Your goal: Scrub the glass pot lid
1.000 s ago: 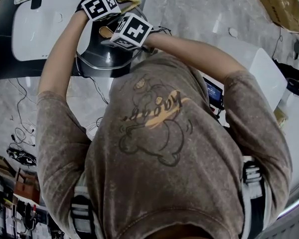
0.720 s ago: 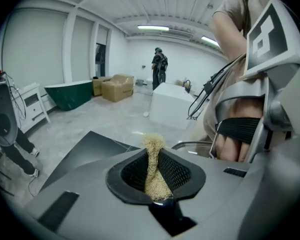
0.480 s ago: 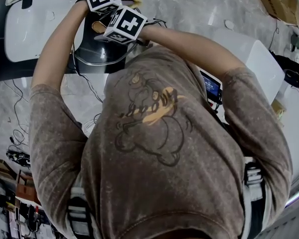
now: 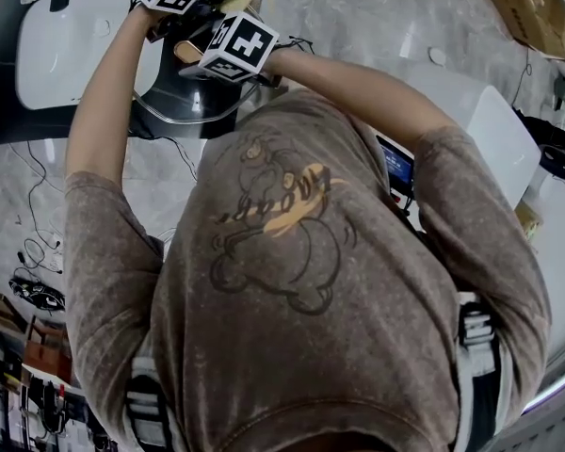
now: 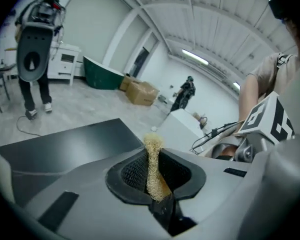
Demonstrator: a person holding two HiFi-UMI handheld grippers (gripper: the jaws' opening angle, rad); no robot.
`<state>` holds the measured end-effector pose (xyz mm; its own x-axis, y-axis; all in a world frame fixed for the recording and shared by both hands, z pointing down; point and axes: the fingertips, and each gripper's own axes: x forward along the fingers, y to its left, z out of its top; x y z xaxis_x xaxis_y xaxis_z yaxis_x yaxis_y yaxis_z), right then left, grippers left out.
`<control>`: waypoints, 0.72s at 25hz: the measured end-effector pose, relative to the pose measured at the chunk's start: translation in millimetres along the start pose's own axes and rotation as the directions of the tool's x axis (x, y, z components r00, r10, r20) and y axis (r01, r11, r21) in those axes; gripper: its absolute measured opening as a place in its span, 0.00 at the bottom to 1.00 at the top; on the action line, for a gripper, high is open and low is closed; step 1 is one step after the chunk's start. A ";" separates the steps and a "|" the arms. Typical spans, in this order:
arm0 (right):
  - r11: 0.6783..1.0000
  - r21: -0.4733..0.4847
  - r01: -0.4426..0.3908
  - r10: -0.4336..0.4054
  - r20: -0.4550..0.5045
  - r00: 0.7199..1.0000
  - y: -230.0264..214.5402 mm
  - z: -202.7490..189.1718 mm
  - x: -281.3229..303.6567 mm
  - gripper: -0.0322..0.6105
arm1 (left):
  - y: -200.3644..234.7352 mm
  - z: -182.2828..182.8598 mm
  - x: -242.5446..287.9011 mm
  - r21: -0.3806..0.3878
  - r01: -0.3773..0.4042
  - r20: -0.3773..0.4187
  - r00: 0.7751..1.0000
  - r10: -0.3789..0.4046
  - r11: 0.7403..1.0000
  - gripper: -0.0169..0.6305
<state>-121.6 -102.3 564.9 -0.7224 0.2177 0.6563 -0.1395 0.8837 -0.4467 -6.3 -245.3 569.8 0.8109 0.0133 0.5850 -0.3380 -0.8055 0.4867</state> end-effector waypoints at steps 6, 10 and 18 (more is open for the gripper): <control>0.999 -0.004 0.034 -0.033 0.048 0.998 -14.5 13.1 -35.7 0.46 | 11.2 5.3 -74.3 -0.063 -0.300 0.133 0.943 0.306 0.952 0.13; 0.999 -0.026 0.039 -0.037 0.103 0.994 -27.6 33.5 -66.0 0.45 | -5.2 -0.8 -132.4 -0.140 -0.400 0.202 0.884 0.422 0.906 0.13; 0.992 -0.110 0.058 -0.029 0.251 0.968 -6.6 69.0 -123.8 0.40 | -85.4 -7.3 -200.0 -0.249 -0.570 0.311 0.718 0.622 0.783 0.13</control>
<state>-78.0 -163.7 444.7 -0.8649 0.0808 0.4955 -0.1063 0.9351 -0.3381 -143.1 -174.9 415.9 0.5208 -0.6761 0.5212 -0.8459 -0.4909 0.2086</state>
